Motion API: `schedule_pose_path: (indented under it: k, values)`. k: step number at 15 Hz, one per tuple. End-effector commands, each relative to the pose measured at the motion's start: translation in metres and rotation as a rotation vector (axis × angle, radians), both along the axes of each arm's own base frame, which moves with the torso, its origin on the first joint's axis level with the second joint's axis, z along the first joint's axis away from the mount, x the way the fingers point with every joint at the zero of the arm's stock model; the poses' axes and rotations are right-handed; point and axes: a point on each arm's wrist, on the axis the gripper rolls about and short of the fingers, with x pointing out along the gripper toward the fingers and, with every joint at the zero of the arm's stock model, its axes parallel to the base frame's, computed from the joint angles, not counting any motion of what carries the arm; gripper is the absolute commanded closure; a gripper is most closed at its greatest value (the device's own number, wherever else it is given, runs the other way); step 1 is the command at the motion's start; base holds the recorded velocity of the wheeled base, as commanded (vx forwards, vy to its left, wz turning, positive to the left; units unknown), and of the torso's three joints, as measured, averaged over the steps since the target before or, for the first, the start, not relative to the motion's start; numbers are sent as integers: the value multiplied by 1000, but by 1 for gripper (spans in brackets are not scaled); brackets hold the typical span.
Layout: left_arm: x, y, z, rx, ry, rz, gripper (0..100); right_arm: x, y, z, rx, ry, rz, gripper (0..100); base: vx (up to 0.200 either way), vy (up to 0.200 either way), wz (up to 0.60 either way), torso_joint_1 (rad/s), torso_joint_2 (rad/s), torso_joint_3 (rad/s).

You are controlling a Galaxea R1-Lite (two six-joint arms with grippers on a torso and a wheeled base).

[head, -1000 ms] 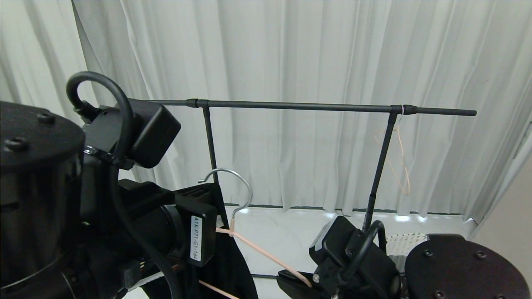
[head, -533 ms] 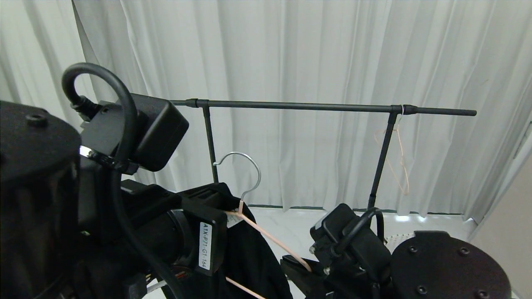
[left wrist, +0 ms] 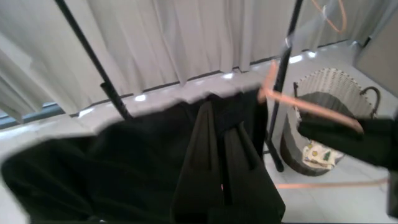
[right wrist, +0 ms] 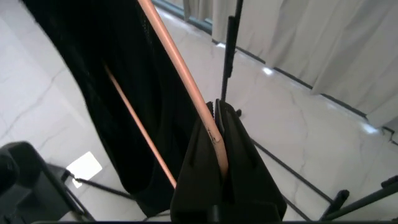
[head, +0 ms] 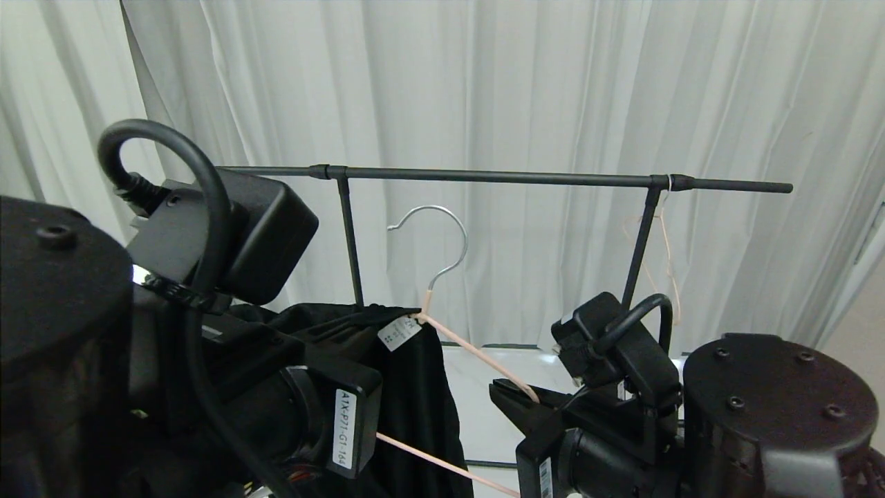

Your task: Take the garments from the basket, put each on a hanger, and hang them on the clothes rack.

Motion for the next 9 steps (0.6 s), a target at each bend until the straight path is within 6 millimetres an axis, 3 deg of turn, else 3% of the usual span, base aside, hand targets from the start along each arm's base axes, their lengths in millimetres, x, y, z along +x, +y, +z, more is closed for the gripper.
schedule_pose_path:
  k: [1, 7, 8, 9]
  values:
    - [-2, -5, -4, 13, 6, -14, 100, 1, -2, 3, 11, -6, -6, 100, 0, 0, 0, 0, 0, 0]
    - [-1, -7, -7, 18, -5, 35, 100, 3, -9, 10, 38, -17, -21, 100, 0, 0, 0, 0, 0, 0]
    - [-1, -8, -5, 10, -7, 34, 0, 4, -10, 12, 42, -18, -27, 100, 0, 0, 0, 0, 0, 0]
    - [-1, -8, -5, 6, -9, 33, 0, 4, -11, 13, 45, -21, -27, 100, 0, 0, 0, 0, 0, 0]
